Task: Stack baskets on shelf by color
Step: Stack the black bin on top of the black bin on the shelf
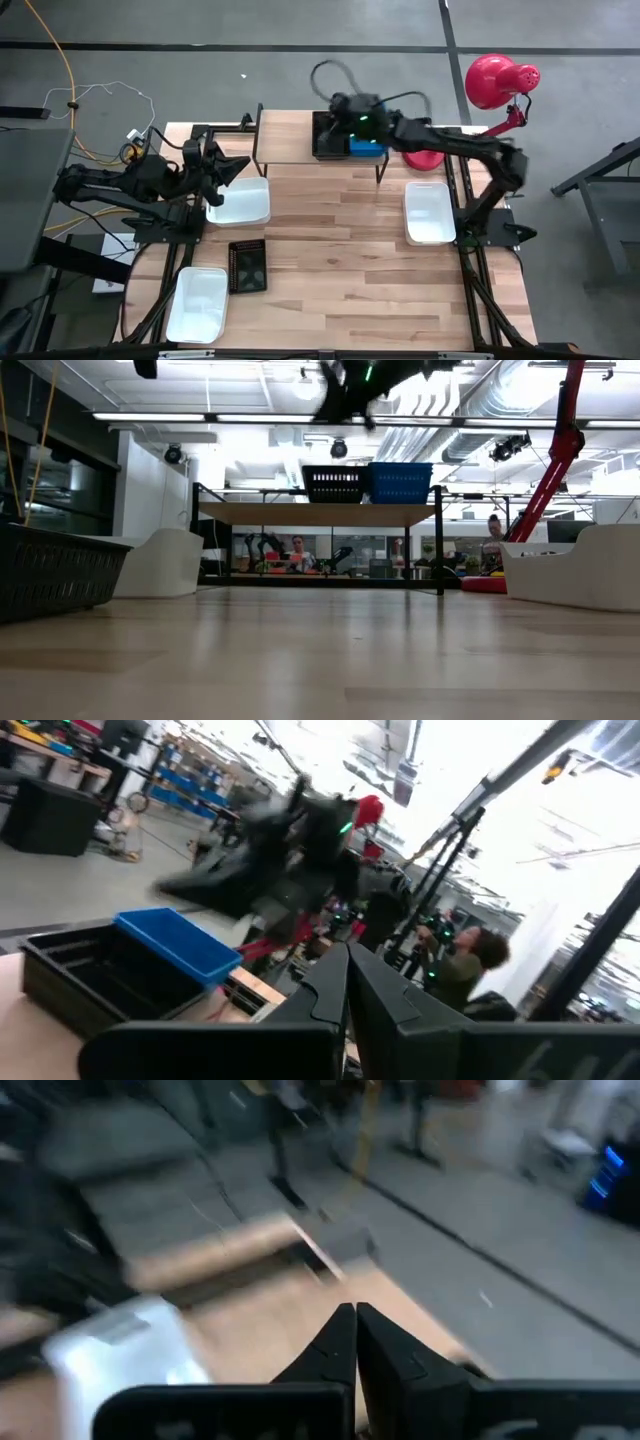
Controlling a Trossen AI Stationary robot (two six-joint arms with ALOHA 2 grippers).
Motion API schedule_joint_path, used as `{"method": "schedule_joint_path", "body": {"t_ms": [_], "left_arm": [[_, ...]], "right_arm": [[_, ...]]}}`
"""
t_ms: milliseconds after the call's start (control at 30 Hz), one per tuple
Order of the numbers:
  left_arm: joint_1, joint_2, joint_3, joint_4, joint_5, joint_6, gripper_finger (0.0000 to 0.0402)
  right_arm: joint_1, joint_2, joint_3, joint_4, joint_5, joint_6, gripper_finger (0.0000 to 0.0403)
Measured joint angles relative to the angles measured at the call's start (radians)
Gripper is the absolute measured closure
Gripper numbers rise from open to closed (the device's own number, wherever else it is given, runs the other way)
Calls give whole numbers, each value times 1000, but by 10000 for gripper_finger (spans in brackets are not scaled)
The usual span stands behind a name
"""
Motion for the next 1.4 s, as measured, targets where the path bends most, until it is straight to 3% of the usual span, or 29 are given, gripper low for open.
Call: {"method": "schedule_joint_path", "body": {"t_ms": [167,333,567,800,1033,1233,1400], "left_arm": [[0,8,0,-37,46,0,401],[0,42,0,-92,134,-24,398],[-1,150,31,-191,396,-66,352],[-89,321,244,-533,586,-121,269],[-313,482,383,-836,557,-162,204],[-536,625,380,-945,416,-267,183],[-653,770,380,-952,280,-366,181]], "right_arm": [[78,-143,2,-198,-117,-1,403],[227,-268,5,-453,-140,31,403],[462,-330,3,-653,50,171,403],[557,-329,2,-716,167,252,403],[557,-330,2,-732,191,247,403],[557,-330,2,-766,191,242,403],[557,-330,2,-800,191,222,403]]}}
